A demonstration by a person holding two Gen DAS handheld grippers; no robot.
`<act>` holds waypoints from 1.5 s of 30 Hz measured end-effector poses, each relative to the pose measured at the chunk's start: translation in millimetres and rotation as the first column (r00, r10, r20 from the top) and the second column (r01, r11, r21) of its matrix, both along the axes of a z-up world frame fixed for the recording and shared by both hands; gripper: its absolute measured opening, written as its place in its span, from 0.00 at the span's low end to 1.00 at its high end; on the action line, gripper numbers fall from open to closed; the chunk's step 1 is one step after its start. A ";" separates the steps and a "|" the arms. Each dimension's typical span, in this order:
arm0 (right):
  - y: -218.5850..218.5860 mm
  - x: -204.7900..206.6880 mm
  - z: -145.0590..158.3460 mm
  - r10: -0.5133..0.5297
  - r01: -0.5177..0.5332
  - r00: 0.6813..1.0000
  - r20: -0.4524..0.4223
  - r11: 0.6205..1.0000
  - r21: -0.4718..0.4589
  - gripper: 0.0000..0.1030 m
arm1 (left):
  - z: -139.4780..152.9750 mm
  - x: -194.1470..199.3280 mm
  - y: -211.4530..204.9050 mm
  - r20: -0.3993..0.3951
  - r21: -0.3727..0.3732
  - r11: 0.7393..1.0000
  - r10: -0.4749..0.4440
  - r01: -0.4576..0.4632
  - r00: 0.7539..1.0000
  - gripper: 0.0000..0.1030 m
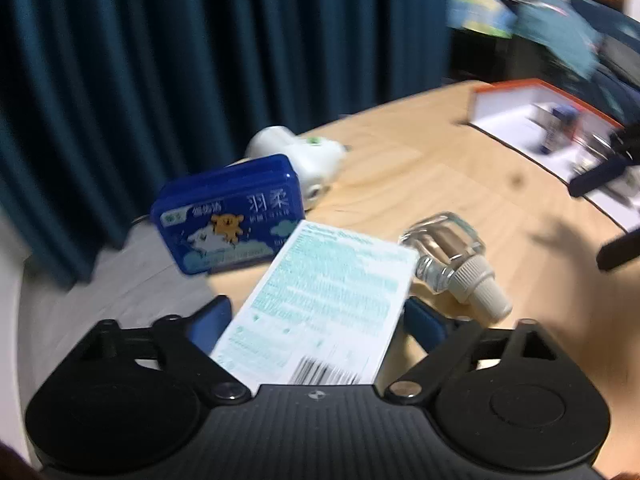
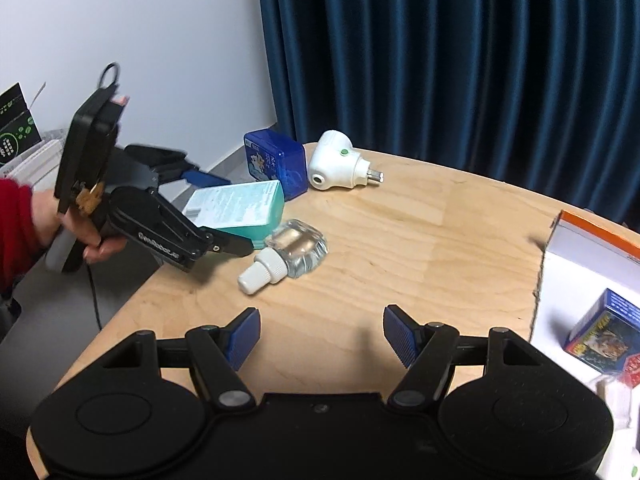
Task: Organize rigid objects
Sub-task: 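Grasp the teal-and-white bandage box with left tool while right tool grasps glass bottle, then lift the bandage box and glass bottle and carry both over the tray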
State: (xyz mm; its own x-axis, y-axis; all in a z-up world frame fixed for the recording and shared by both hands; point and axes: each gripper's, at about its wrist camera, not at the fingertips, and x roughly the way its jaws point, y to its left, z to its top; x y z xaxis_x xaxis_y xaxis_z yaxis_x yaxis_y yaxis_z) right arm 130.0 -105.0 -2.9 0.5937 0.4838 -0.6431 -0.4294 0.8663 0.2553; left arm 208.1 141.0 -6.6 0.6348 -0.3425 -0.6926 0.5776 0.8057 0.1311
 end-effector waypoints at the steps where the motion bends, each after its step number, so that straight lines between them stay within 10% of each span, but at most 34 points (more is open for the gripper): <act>1: 0.4 1.4 -0.5 -0.006 0.006 1.000 -0.007 1.000 0.011 0.78 | 2.1 -5.7 -1.8 -0.006 -0.006 0.999 0.040 -0.040 0.999 0.71; 9: 13.5 23.0 -2.8 -0.086 0.093 0.993 -0.076 0.992 0.090 0.78 | 16.7 -46.2 -14.9 -0.073 -0.058 0.934 0.348 -0.352 0.935 0.69; 15: 44.9 47.7 -4.6 -0.163 0.183 0.976 -0.143 0.973 0.142 0.78 | 58.5 -84.9 1.5 -0.067 -0.146 0.784 0.601 -0.604 0.796 0.69; 20: 71.2 63.6 -13.2 -0.225 0.235 0.965 -0.138 0.970 0.058 0.78 | 73.9 -103.8 6.8 -0.025 -0.209 0.730 0.661 -0.650 0.750 0.69; 24: 78.7 72.7 -25.1 -0.252 0.254 0.960 -0.120 0.967 0.003 0.64 | 70.2 -99.5 13.1 -0.047 -0.247 0.719 0.661 -0.650 0.749 0.69; 35: 41.0 36.2 11.5 -0.232 0.232 0.973 0.017 0.973 -0.007 0.62 | 82.2 -105.9 -3.5 -0.007 -0.257 0.740 0.641 -0.621 0.767 0.69; 45: -92.1 -65.5 94.3 -0.314 0.315 0.933 0.174 0.949 0.022 0.62 | 110.0 -153.6 -105.9 0.014 -0.281 0.826 0.513 -0.489 0.858 0.69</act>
